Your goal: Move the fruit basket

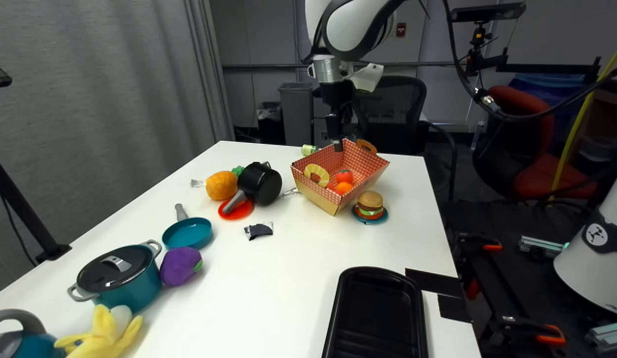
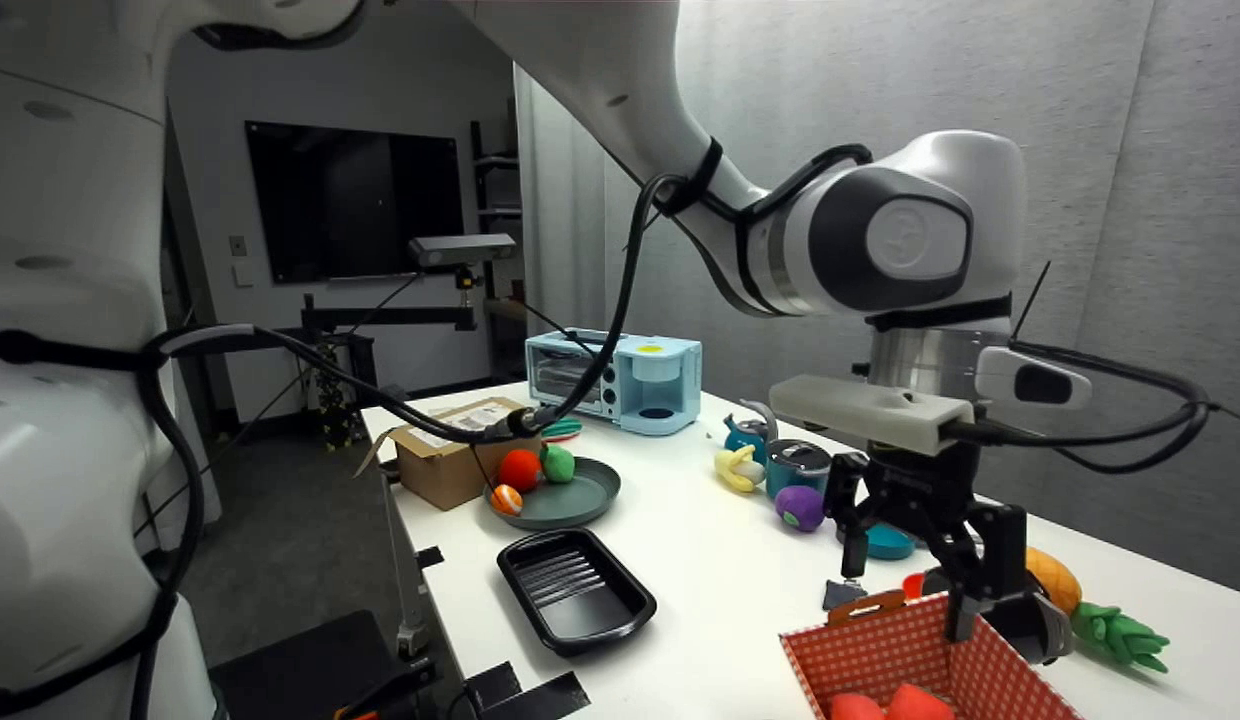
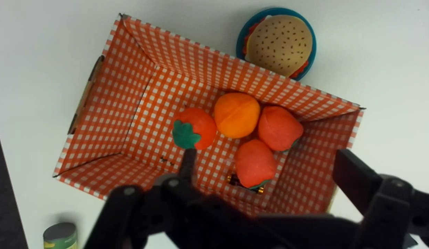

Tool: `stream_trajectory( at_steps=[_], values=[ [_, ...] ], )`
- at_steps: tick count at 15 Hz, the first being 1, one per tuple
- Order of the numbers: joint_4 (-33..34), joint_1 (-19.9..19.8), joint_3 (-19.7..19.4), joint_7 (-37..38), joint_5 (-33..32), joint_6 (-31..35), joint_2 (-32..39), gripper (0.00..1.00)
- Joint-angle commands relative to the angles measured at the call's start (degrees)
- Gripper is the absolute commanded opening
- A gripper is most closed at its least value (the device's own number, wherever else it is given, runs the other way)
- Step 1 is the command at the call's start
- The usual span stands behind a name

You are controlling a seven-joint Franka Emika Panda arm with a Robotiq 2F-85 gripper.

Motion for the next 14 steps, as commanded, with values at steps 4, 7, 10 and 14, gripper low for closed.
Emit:
stream_trajectory(
  at_steps=[4, 7, 10, 14],
  values=[
    [4.88, -2.13, 1.62, -3.12, -1.60, 3.20, 9.55, 1.00],
    [6.79, -3.02, 1.80, -3.95, -1.21, 3.45, 12.74, 1.00],
    [9.34, -4.63, 1.86, -5.36, -0.67, 2.96, 15.27, 1.00],
    [13.49, -7.01, 1.66, -8.00, -1.28, 2.35, 17.93, 1.00]
  ],
)
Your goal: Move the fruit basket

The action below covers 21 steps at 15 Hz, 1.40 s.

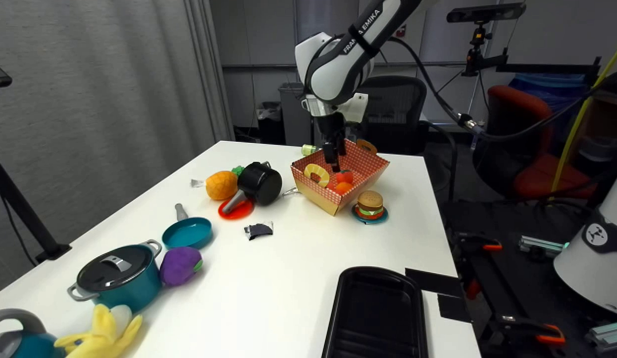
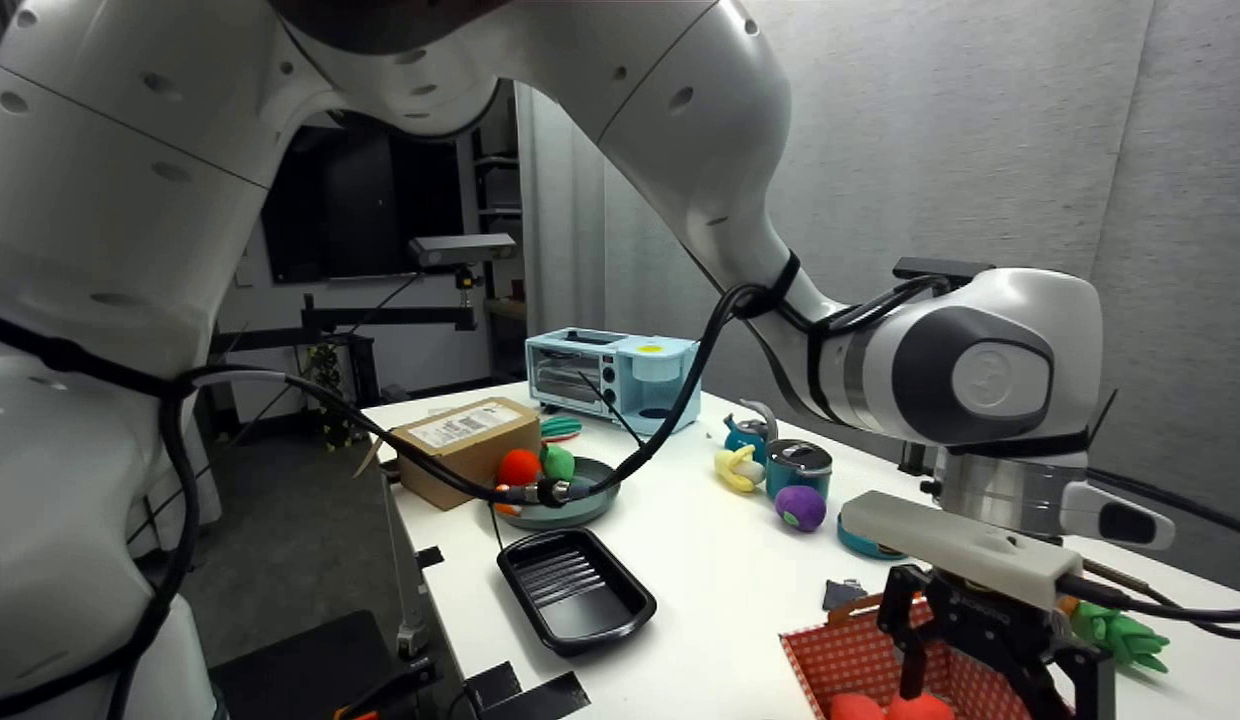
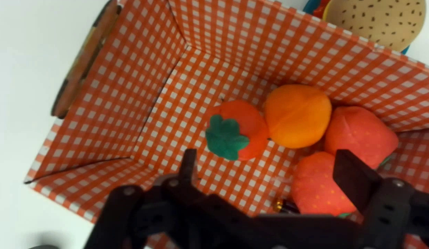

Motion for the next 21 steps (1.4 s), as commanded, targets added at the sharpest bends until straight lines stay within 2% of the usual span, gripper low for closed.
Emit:
stream_trajectory(
  at_steps=[1, 9, 21],
  values=[
    [5.55, -3.41, 0.95, -3.50, -0.41, -1.14, 3.06, 1.00],
    [8.89, -5.44, 0.65, -3.38, -0.98, -0.90, 6.44, 1.00],
    [7.64, -3.87, -0.85, 1.85, -3.03, 1.37, 9.67, 1.00]
  ],
)
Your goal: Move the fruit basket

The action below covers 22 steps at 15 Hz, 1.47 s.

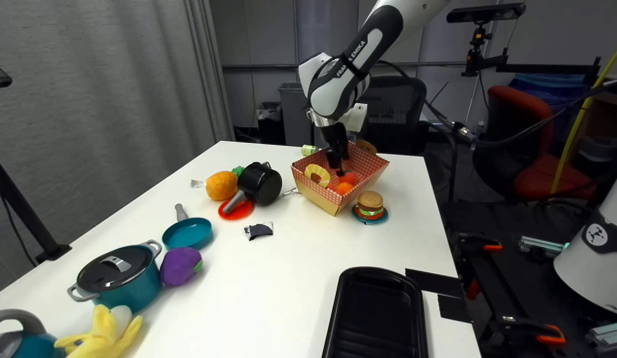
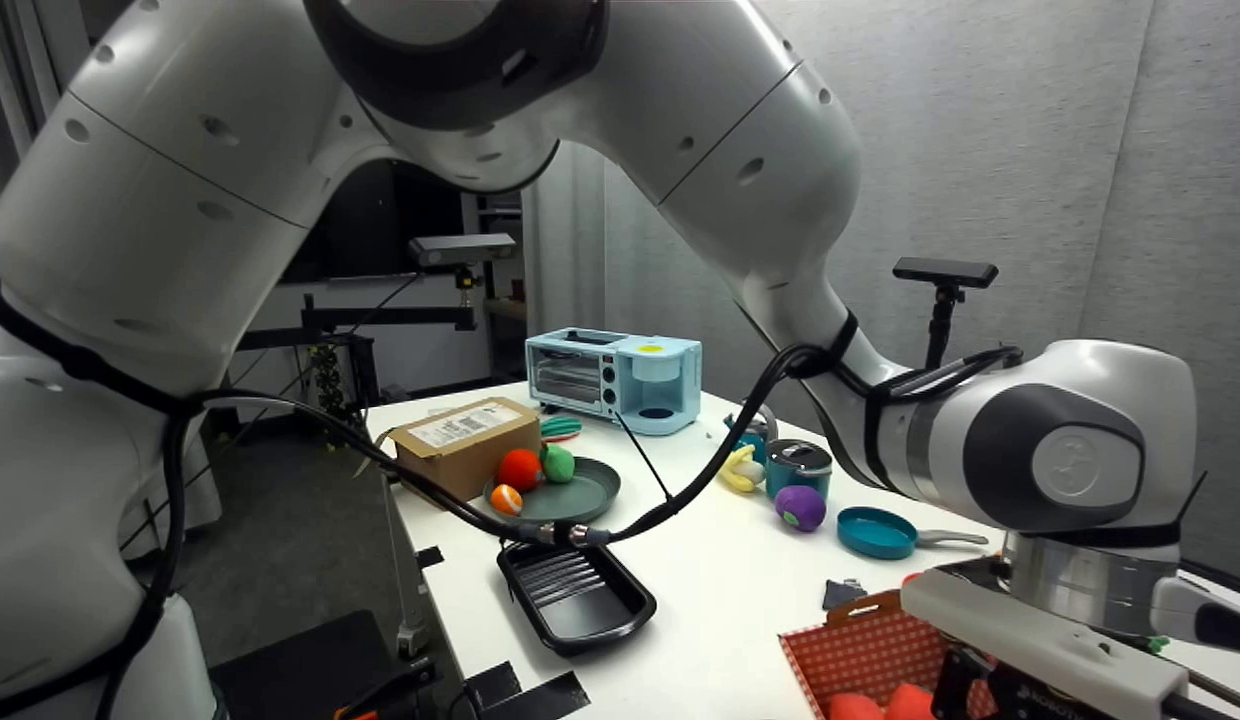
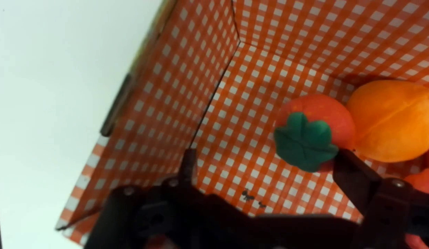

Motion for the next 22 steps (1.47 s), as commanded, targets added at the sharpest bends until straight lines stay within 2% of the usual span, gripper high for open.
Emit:
stream_trajectory(
  at_steps=[1, 7, 13, 17, 22],
  values=[
    [0.63, 0.66, -0.70, 3.75, -2.63, 1.55, 1.19, 1.00],
    [-1.58, 1.21, -1.10, 7.73, -3.08, 4.60, 1.24, 1.00],
    [-9.74, 4.11, -4.13, 16.35, -4.66, 10.51, -1.84, 1.00],
    [-17.50, 9.66, -8.62, 25.82, -10.24, 13.68, -6.53, 1.00],
    [-25.28, 17.37, -13.04, 38.84, -20.80, 12.09, -12.49, 1.00]
  ],
)
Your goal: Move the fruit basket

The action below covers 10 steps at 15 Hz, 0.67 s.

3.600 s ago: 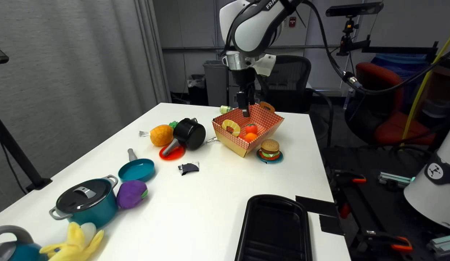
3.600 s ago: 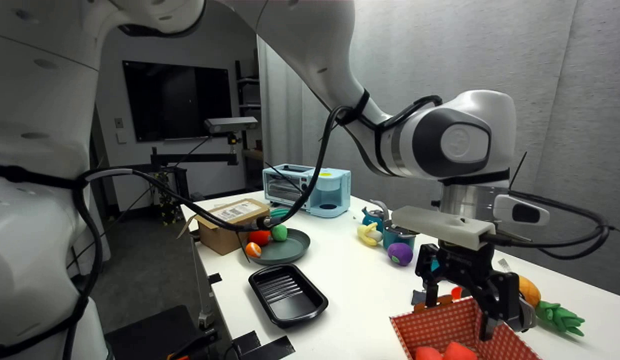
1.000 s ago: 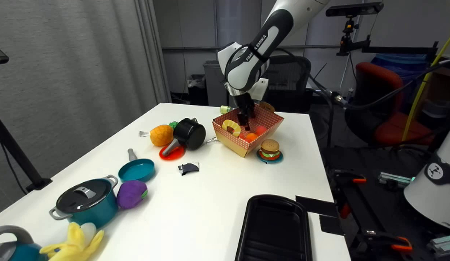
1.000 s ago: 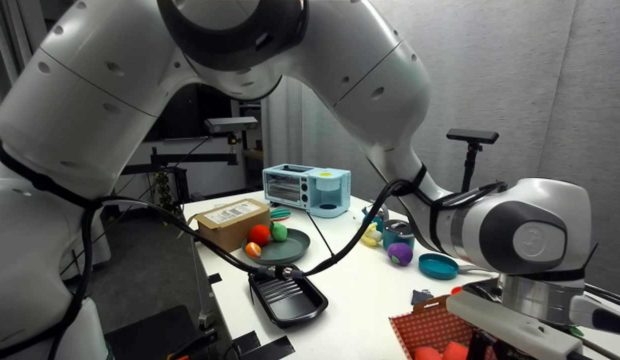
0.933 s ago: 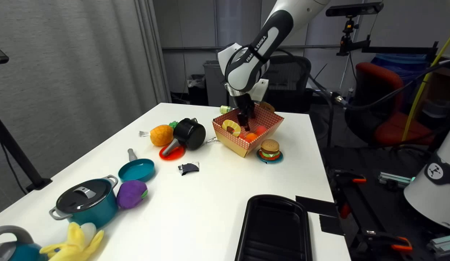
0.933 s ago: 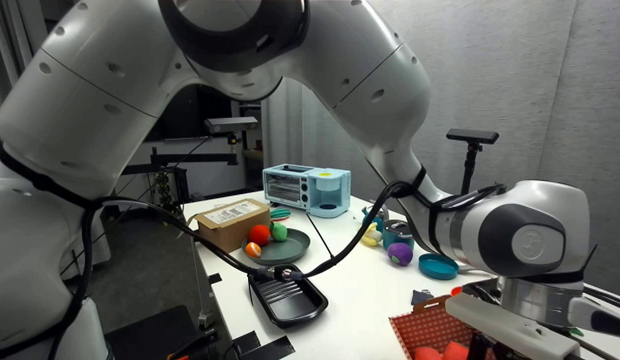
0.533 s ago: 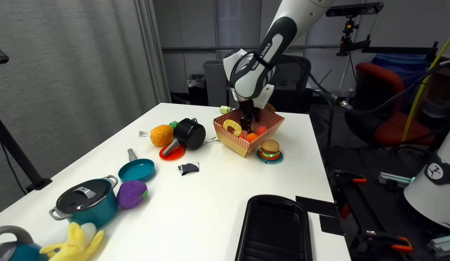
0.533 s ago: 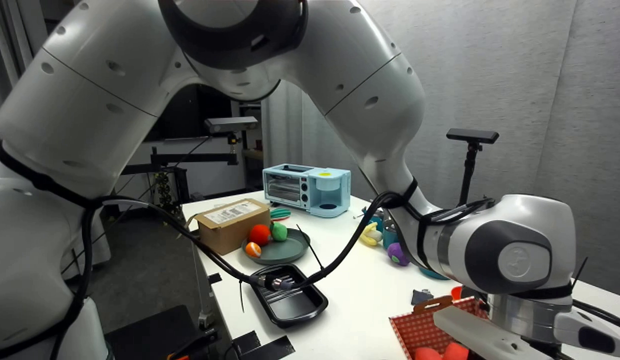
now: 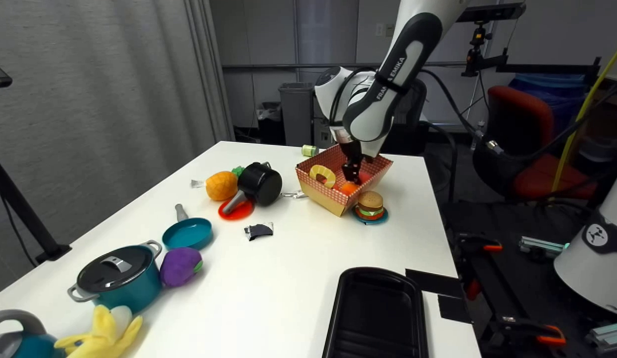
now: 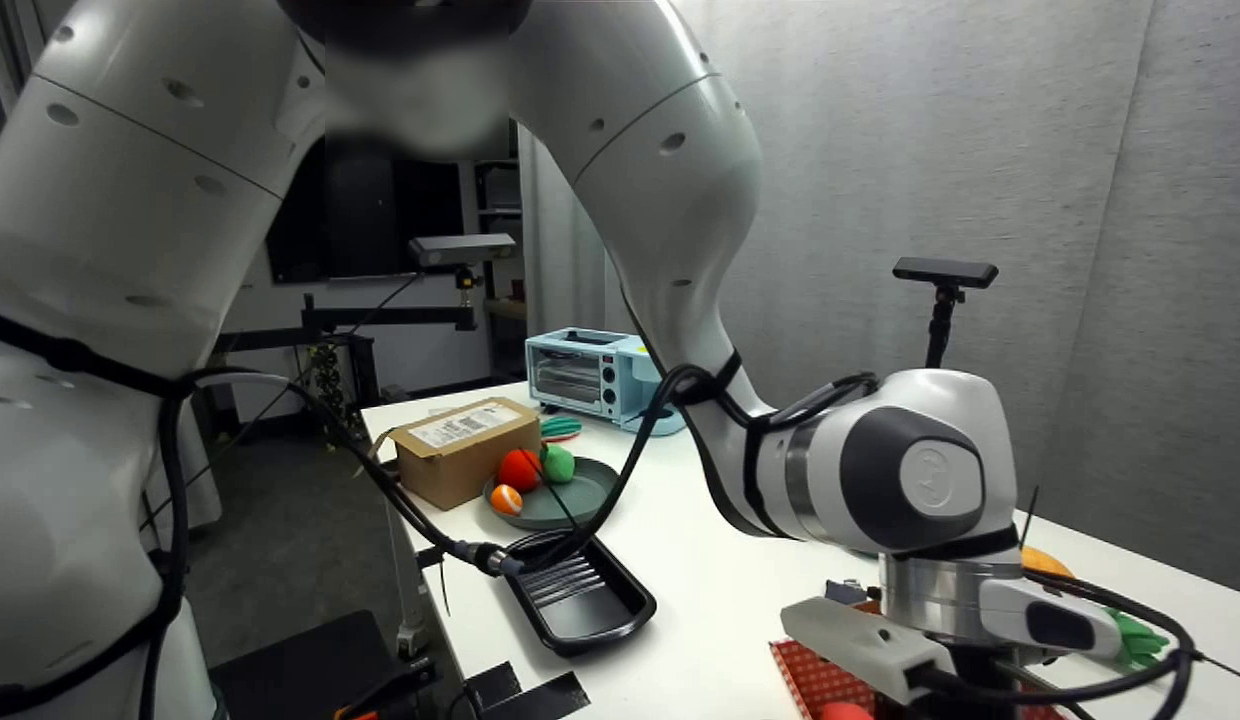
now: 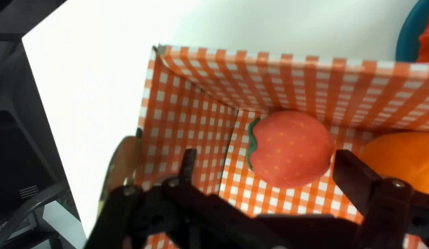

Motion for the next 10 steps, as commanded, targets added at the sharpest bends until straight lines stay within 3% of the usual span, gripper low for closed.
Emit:
stream_trajectory(
  at_steps=[1, 3, 5, 10],
  values=[
    [-7.37, 5.65, -3.01, 9.02, -7.83, -0.27, -6.62, 1.00],
    [-8.73, 6.22, -2.33, 11.38, -9.39, -1.25, -8.02, 0.94],
    [-9.29, 6.02, -1.57, 12.55, -9.72, -1.37, -8.53, 0.99],
    [-7.99, 2.40, 0.30, 9.37, -4.49, -0.78, -8.24, 0.95]
  ],
)
